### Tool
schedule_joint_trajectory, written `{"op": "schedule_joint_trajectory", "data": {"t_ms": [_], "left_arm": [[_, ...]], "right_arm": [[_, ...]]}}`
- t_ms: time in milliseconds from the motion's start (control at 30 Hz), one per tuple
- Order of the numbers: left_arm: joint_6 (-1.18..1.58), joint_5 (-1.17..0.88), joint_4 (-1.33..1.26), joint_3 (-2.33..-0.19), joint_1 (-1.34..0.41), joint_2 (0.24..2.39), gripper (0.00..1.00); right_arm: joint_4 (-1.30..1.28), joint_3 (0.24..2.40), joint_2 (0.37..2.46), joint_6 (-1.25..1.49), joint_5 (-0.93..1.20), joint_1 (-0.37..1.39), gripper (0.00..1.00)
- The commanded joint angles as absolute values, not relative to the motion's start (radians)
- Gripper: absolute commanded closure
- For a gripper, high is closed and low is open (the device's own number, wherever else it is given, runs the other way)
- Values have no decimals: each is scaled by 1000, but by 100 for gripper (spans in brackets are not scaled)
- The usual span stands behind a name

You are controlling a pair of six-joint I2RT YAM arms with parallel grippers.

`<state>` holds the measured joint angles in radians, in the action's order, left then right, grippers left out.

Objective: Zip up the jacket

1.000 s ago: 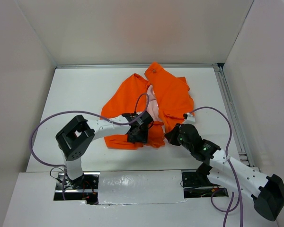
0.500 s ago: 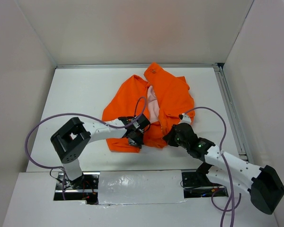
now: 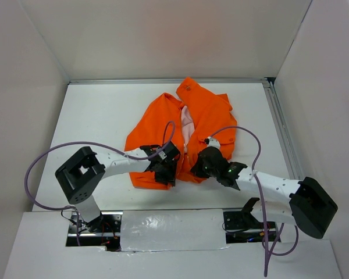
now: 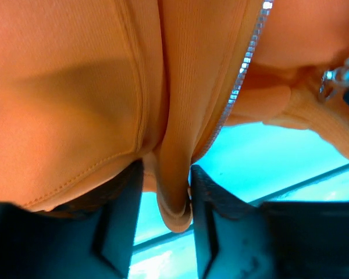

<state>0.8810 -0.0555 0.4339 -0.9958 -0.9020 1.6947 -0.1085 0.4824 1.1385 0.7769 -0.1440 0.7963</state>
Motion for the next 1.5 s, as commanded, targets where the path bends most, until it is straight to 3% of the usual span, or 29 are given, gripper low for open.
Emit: {"op": "schedule_joint_trajectory", "data": {"t_ms": [0, 367, 600, 900, 1200, 1467], "left_arm": [[870, -75, 454, -977, -899, 1640, 49], [845, -127, 431, -951, -888, 1586, 42], [836, -158, 408, -968, -887, 1638, 57], [819, -170, 387, -974, -885, 1625, 42], [824, -204, 377, -988, -845, 1652, 48], [805, -213, 359, -1006, -833, 1664, 48]], "right_arm": [[-57, 514, 1152, 796, -164, 804, 100], [-55, 508, 1164, 805, -163, 808, 100], [-60, 505, 1163, 802, -167, 813, 100], [-67, 506, 1163, 796, -167, 810, 100], [-75, 509, 1158, 796, -170, 811, 100], [-81, 511, 1163, 799, -176, 810, 100]]}}
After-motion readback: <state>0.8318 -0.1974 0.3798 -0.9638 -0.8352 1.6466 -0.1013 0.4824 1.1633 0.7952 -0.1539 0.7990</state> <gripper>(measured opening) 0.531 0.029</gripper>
